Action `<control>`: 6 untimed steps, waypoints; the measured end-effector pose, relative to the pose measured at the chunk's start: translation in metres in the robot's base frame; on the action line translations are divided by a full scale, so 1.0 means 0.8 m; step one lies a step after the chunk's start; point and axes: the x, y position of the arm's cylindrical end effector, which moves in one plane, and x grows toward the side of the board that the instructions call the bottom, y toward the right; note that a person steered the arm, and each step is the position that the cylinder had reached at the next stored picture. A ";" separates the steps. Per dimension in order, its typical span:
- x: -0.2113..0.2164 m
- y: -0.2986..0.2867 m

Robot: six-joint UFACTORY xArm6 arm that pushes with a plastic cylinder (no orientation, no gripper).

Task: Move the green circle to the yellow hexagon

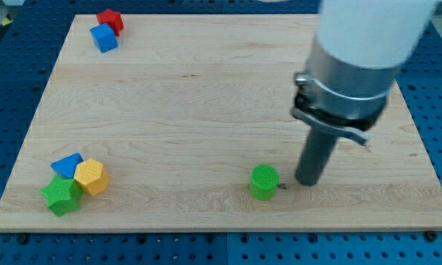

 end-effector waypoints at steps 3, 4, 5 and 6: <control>0.010 -0.178; 0.007 -0.222; 0.007 -0.237; 0.007 -0.268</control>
